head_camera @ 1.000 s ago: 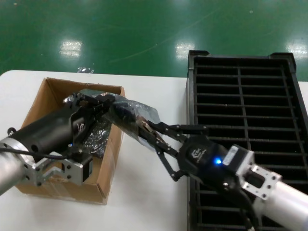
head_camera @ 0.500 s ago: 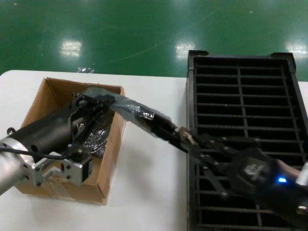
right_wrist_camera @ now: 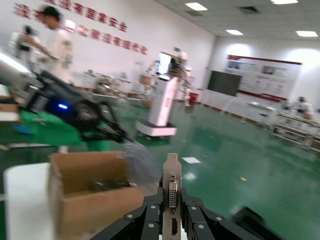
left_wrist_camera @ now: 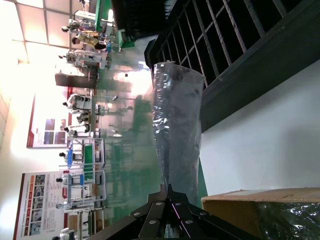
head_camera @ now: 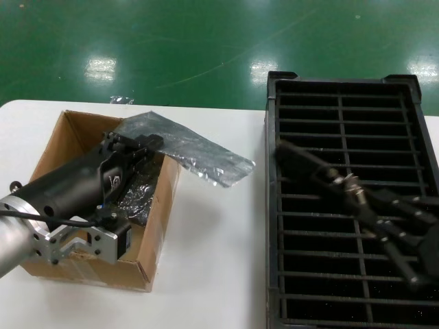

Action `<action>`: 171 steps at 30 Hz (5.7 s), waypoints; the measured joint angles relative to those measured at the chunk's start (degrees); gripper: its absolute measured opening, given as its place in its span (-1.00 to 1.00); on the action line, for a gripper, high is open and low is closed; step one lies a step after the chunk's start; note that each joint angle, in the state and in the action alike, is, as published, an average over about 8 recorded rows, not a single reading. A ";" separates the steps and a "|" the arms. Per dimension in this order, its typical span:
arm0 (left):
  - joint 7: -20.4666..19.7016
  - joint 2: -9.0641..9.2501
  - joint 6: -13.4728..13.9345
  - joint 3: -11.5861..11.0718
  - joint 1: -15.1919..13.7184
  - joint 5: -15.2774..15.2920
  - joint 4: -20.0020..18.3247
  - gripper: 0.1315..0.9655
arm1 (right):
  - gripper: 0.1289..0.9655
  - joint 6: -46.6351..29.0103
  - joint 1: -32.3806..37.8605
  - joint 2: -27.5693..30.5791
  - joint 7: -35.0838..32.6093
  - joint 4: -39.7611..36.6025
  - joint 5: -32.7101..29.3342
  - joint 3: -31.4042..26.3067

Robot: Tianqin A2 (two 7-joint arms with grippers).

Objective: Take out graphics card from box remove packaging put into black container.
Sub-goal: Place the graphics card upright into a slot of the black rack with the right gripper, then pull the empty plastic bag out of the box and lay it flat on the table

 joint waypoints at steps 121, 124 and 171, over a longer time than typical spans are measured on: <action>0.00 0.00 0.00 0.00 0.00 0.00 0.00 -0.98 | -0.86 -49.56 81.99 2.91 25.64 -29.17 -29.94 -61.00; 0.00 0.00 0.00 0.00 0.00 0.00 0.00 -0.98 | -0.86 -49.56 82.06 2.35 25.37 -29.68 -30.62 -61.29; 0.00 0.00 0.00 0.00 0.00 0.00 0.00 -0.98 | 0.06 -49.54 78.78 -2.73 21.56 -29.95 -33.30 -57.21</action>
